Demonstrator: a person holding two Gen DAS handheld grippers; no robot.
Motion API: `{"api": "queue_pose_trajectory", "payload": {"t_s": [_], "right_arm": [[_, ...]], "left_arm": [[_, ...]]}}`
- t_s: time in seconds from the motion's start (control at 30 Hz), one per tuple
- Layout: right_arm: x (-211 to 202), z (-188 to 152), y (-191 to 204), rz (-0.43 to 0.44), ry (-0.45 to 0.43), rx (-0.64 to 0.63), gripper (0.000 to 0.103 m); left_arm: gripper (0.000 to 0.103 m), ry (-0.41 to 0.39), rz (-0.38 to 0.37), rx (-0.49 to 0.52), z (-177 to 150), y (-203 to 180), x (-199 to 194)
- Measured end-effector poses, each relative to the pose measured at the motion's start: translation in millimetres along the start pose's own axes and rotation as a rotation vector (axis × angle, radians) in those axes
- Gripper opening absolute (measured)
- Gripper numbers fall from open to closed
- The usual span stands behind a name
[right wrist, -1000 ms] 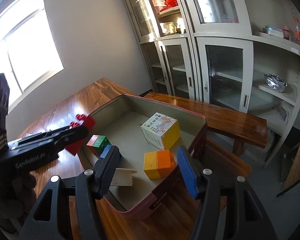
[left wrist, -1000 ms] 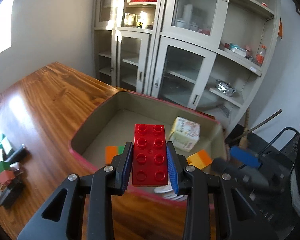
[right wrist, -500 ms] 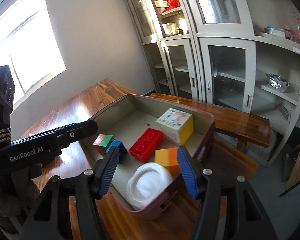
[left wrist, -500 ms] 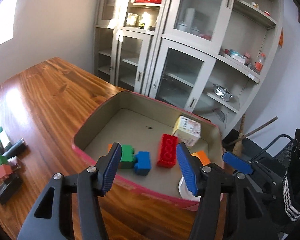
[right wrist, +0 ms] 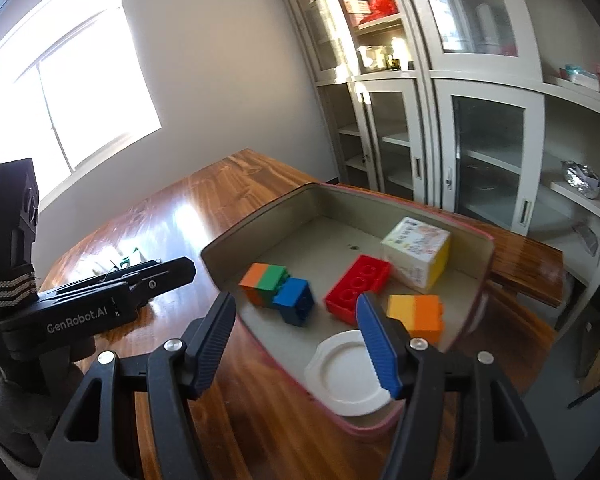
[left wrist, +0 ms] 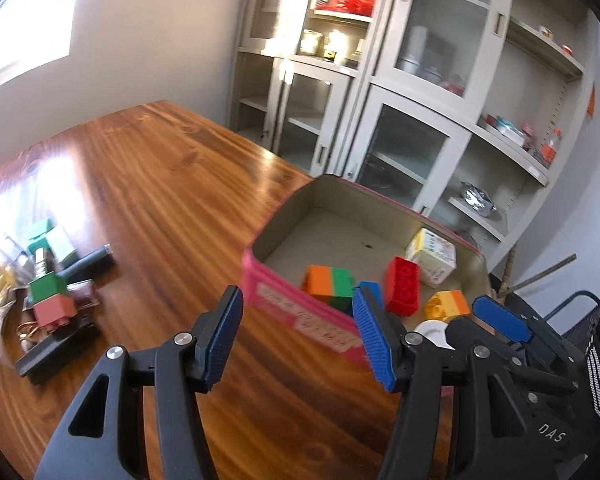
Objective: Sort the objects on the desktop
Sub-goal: 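Move both open tools back over the table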
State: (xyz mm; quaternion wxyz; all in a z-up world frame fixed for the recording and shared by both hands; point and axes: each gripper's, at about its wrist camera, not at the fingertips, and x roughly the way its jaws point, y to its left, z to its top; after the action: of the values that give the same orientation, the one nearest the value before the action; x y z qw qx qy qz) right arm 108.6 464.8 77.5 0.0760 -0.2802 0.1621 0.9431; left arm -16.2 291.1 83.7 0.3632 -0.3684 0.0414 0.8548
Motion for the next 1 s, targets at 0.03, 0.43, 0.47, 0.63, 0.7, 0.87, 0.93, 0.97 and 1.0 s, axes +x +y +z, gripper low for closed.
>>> {"api": "queue_pose_trajectory", "payload": {"t_s": [0.03,0.43,0.47,0.63,0.7,0.87,0.93,0.97,1.0], "right_arm": [[1.5,-0.3,4.3,0.007,0.003,-0.006,0.068],[13.6,-8.0,43.3,0.098,0.037,-0.059,0.075],[14.0,-8.9,47.5,0.115,0.038,-0.067,0.076],[15.9,-13.0,65.3,0.170,0.044,-0.098,0.080],[20.6,-14.4,73.3,0.186,0.060,-0.106,0.080],[33.9,-19.0,90.6,0.216,0.102,-0.119,0.080],[38.3,-21.5,96.5,0.222,0.113,-0.129,0.080],[39.4,-23.2,99.1,0.224,0.117,-0.132,0.080],[41.4,-24.3,102.0,0.226,0.122,-0.134,0.080]], "left_arm": [[0.061,-0.002,0.009,-0.007,-0.4,6.9,-2.3],[0.061,-0.020,0.129,-0.063,-10.5,79.2,-28.9],[0.061,-0.024,0.141,-0.071,-11.1,86.9,-31.8],[0.061,-0.042,0.197,-0.119,-13.4,123.5,-48.9],[0.061,-0.048,0.214,-0.137,-14.6,137.4,-55.3],[0.071,-0.063,0.271,-0.166,-19.8,177.7,-70.4],[0.072,-0.063,0.297,-0.174,-21.6,192.3,-73.4],[0.072,-0.060,0.310,-0.184,-22.5,201.2,-74.3],[0.072,-0.058,0.320,-0.196,-23.4,209.4,-74.7]]}}
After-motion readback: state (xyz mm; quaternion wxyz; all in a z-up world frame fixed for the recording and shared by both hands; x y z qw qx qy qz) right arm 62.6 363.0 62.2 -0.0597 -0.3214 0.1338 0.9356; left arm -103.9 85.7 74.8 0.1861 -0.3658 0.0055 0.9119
